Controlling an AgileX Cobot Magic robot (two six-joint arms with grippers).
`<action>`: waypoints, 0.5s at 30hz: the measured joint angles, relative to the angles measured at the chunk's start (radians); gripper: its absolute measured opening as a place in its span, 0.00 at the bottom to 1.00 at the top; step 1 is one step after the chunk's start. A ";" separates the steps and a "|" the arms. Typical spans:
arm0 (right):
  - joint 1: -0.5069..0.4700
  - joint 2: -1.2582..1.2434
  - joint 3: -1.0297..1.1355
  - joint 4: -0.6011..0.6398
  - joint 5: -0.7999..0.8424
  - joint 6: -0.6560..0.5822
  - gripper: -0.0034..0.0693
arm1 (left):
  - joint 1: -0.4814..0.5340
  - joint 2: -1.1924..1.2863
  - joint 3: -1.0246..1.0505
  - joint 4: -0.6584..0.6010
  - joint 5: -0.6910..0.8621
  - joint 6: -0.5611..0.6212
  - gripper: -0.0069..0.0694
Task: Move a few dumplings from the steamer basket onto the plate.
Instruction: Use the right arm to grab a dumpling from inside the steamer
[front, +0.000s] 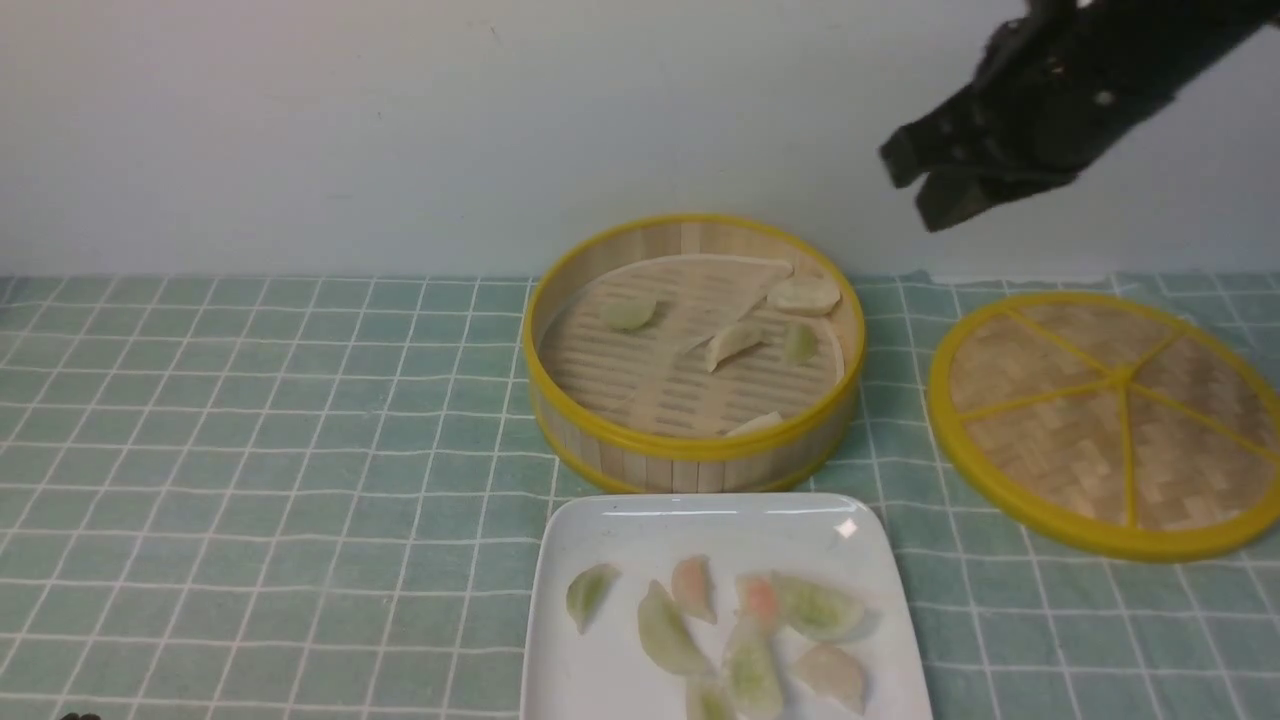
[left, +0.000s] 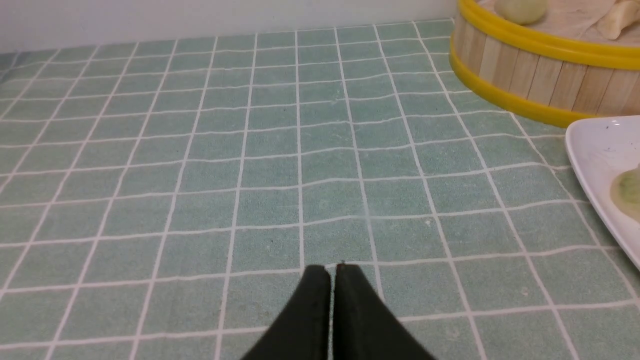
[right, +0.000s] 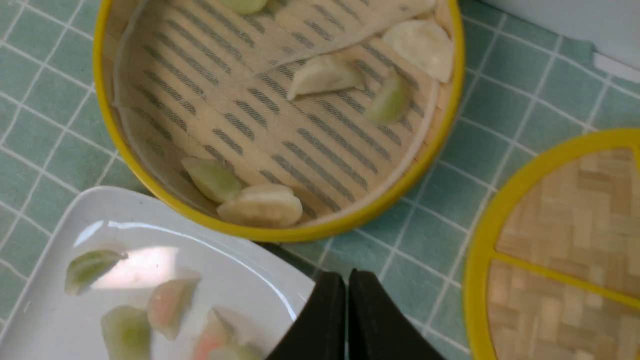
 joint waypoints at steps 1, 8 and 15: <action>0.014 0.022 -0.026 -0.004 0.000 0.005 0.06 | 0.000 0.000 0.000 0.000 0.000 0.000 0.08; 0.085 0.219 -0.150 -0.009 0.000 0.026 0.19 | 0.000 0.000 0.000 0.000 0.000 0.000 0.08; 0.100 0.345 -0.161 -0.009 0.000 0.047 0.50 | 0.000 0.000 0.000 0.000 0.000 0.000 0.08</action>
